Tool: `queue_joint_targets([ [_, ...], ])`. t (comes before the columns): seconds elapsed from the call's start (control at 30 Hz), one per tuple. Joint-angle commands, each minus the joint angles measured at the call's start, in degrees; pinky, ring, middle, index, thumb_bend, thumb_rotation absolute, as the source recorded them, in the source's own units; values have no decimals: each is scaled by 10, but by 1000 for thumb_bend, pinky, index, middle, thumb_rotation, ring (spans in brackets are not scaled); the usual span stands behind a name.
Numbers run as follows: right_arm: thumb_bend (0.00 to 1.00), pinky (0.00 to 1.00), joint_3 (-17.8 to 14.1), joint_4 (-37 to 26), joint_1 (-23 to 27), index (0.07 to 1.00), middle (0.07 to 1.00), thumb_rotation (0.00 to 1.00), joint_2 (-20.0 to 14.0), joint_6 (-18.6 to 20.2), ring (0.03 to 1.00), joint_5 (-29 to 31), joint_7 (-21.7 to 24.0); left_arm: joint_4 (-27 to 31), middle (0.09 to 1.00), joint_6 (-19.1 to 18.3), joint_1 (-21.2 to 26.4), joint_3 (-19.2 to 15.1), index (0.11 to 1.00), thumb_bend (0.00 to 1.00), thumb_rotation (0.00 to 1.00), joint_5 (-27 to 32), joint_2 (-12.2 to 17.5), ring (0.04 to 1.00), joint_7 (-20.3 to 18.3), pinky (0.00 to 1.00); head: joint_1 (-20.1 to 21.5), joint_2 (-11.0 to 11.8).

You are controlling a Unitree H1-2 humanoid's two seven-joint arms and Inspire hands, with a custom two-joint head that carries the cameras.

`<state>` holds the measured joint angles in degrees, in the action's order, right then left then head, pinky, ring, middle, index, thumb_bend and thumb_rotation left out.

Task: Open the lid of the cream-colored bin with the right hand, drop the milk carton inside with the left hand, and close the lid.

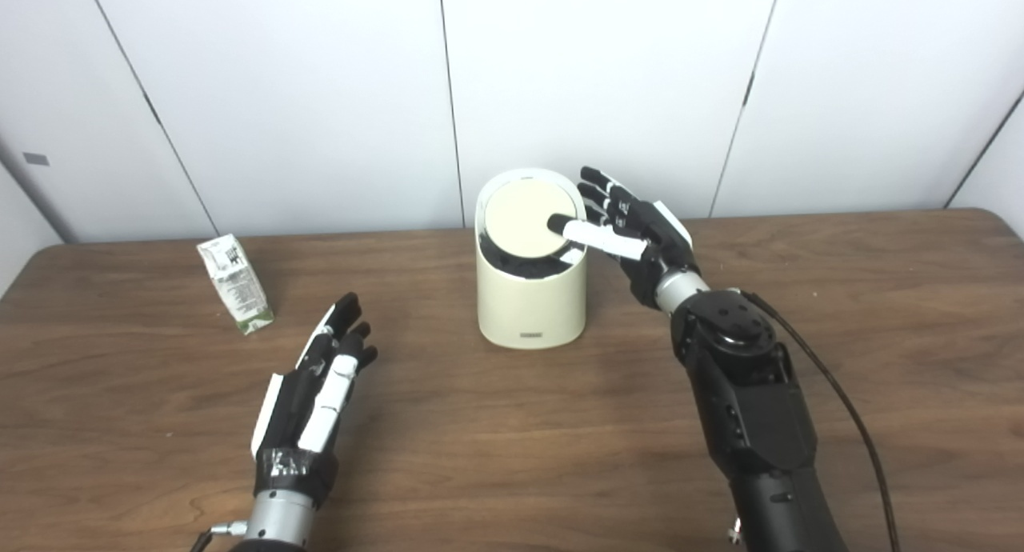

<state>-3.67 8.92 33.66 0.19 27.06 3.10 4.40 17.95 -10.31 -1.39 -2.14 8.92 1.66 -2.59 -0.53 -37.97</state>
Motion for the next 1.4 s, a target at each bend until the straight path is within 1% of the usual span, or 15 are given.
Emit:
queue_joint_targets([
  [0.0, 725, 844, 5, -15, 23, 904, 923, 181, -3, -10, 900, -1, -4, 13, 972, 12, 8, 1, 978, 656, 673, 3, 1, 953, -4, 918, -1, 0],
  [0.1, 737, 838, 17, -16, 22, 898, 919, 181, -7, -19, 902, -12, -8, 14, 968, 13, 8, 1, 973, 674, 668, 0, 1, 949, -3, 908, -1, -2],
  [0.17, 750, 842, 25, -16, 21, 896, 918, 180, -10, -25, 911, -20, -10, 17, 971, 9, 8, 2, 976, 670, 686, -2, 2, 953, -3, 912, -1, -2],
  [0.3, 761, 817, 41, -17, 20, 897, 921, 182, -16, -37, 915, -32, -10, 17, 969, 6, 8, 2, 975, 663, 679, 1, 0, 953, -2, 916, -2, -3],
  [0.33, 762, 813, 55, -14, 20, 897, 921, 183, -22, -48, 915, -50, -12, 16, 969, 7, 8, 2, 975, 662, 679, 1, 0, 953, -2, 916, -2, -2],
  [0.37, 766, 803, 68, -11, 20, 898, 908, 224, -27, -60, 900, -70, -17, 16, 968, 9, 8, 2, 976, 667, 680, 0, 0, 952, -2, 914, -2, -2],
  [0.43, 777, 787, 85, -5, 21, 891, 891, 250, -34, -74, 882, -95, -25, 16, 966, 11, 8, 2, 975, 668, 679, -1, 1, 949, -3, 910, -2, -2],
  [0.63, 817, 772, 113, 11, 26, 885, 872, 261, -38, -109, 869, -144, -46, 16, 969, 13, 7, 3, 974, 664, 680, -2, 1, 952, -3, 908, -4, -2],
  [0.7, 816, 776, 116, 15, 27, 885, 877, 281, -39, -119, 876, -151, -50, 15, 967, 14, 7, 4, 973, 661, 692, -4, 1, 951, -3, 908, -4, -2],
  [0.73, 816, 776, 115, 18, 27, 886, 877, 286, -38, -134, 878, -152, -53, 16, 967, 14, 7, 4, 972, 661, 693, -3, 1, 950, -3, 908, -4, -2],
  [0.8, 814, 840, 112, 23, 25, 883, 874, 269, -37, -160, 896, -152, -59, 17, 965, 13, 7, 4, 972, 661, 689, -2, 1, 949, -3, 909, -4, -3],
  [0.87, 818, 863, 111, 25, 21, 878, 870, 257, -35, -185, 900, -156, -68, 17, 964, 15, 7, 3, 974, 662, 683, 1, 0, 949, -4, 909, -3, -4],
  [0.97, 821, 854, 113, 25, 17, 871, 868, 242, -34, -207, 903, -167, -79, 16, 960, 19, 7, 2, 972, 670, 674, 2, 1, 945, -4, 907, -3, -3],
  [1.13, 821, 851, 110, 29, 15, 865, 865, 233, -31, -221, 899, -172, -84, 16, 958, 17, 7, 3, 974, 691, 677, 0, 1, 943, -5, 912, -3, -3],
  [1.37, 823, 843, 111, 23, 12, 868, 865, 227, -32, -213, 895, -178, -81, 17, 962, 18, 6, 3, 978, 694, 668, 2, 1, 945, -6, 914, -3, -5],
])
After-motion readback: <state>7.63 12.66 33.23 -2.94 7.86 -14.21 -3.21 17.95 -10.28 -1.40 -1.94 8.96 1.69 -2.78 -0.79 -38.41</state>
